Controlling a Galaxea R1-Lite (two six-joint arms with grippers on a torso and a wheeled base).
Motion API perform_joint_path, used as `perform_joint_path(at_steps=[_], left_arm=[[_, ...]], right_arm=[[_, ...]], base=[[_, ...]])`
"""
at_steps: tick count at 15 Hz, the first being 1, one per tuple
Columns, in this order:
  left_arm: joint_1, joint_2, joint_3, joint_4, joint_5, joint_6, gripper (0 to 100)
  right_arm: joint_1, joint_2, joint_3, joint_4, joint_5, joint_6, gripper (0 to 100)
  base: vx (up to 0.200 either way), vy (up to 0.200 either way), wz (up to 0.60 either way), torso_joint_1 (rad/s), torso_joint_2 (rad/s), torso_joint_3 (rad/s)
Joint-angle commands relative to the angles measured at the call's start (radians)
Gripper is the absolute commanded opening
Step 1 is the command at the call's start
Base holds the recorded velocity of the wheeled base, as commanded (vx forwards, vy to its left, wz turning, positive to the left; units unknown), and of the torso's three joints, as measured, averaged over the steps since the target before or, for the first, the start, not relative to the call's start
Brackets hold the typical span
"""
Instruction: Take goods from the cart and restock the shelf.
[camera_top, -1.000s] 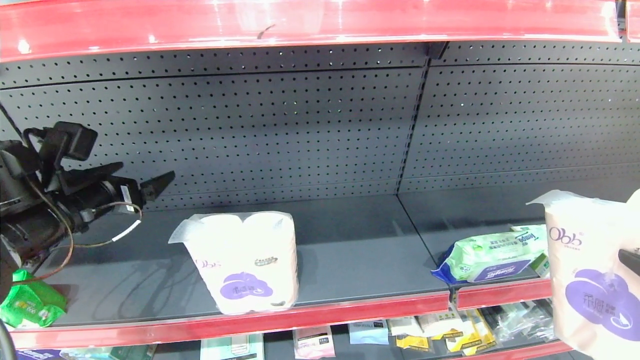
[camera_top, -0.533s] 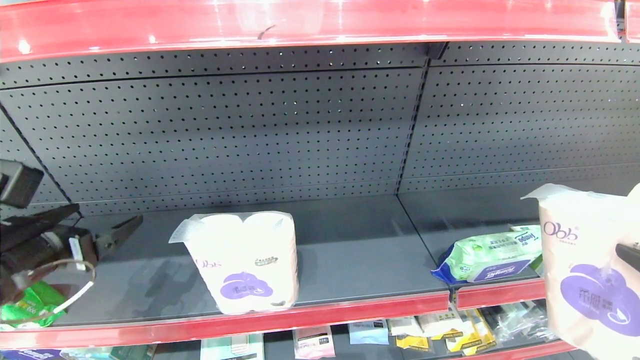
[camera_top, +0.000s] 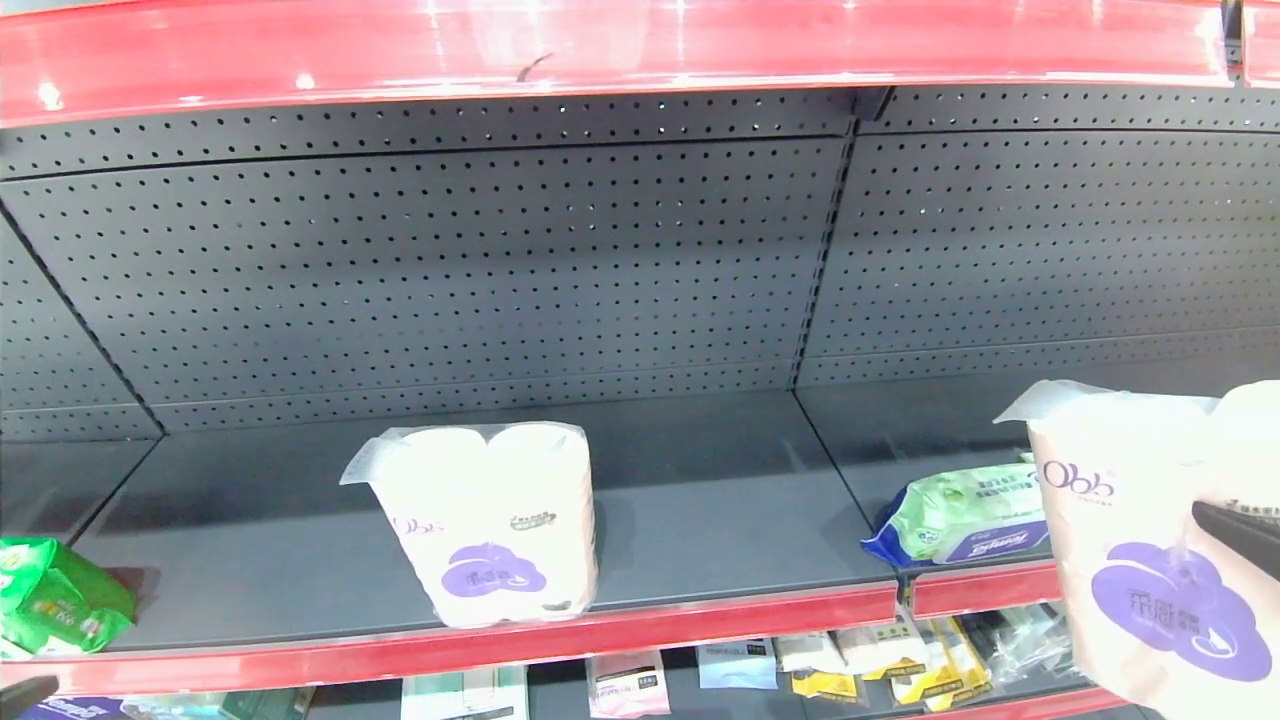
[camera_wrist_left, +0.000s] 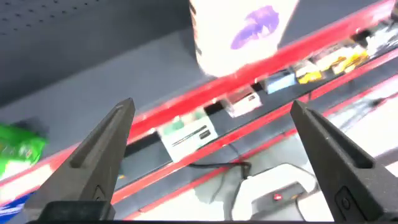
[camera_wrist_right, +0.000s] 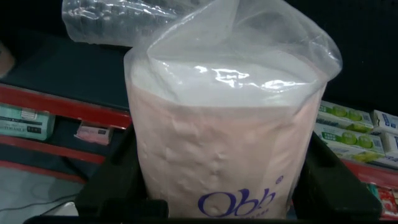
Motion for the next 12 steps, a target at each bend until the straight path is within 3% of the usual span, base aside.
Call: perform_joint_path(at_steps=[1,2,3,4,5,6,8,12], left_arm=[[-0.006,-0.228,0.04,0.054,0.182,0.008,100],[-0.006,-0.249,0.054,0.033,0.256,0.0,100],[-0.006,-0.277,0.086,-0.018,0.346,-0.029,100],[-0.006,-0.295,0.109,-0.065,0.404,-0.05,100],[-0.008,-0.314,0.126,-0.088,0.421,-0.067,100],[-0.022,-0.424,0.168,-0.088,0.394,-0.08,100],[-0.045,-0.48,0.211,-0.107,0.239,-0.078,100],[-0.045,-0.48,0.286,-0.141,0.328,-0.095,100]], right_arm=[[0.0,0.01,-0.008,0.0,0.006,-0.001,0],[0.0,0.01,-0.006,0.0,0.006,-0.001,0],[0.0,0.01,-0.008,0.0,0.006,0.001,0],[0.0,0.01,-0.008,0.0,0.008,0.002,0],[0.0,0.01,-0.009,0.0,0.008,0.004,0],[0.0,0.01,-0.011,-0.002,0.008,0.004,0],[0.0,0.01,-0.017,-0.002,0.009,0.004,0],[0.0,0.018,-0.022,-0.002,0.009,0.006,0]], base=[[0.0,0.0,0.0,0.0,0.0,0.0],[0.0,0.0,0.0,0.0,0.0,0.0],[0.0,0.0,0.0,0.0,0.0,0.0],[0.0,0.0,0.0,0.0,0.0,0.0],[0.0,0.0,0.0,0.0,0.0,0.0],[0.0,0.0,0.0,0.0,0.0,0.0],[0.0,0.0,0.0,0.0,0.0,0.0],[0.0,0.0,0.0,0.0,0.0,0.0]])
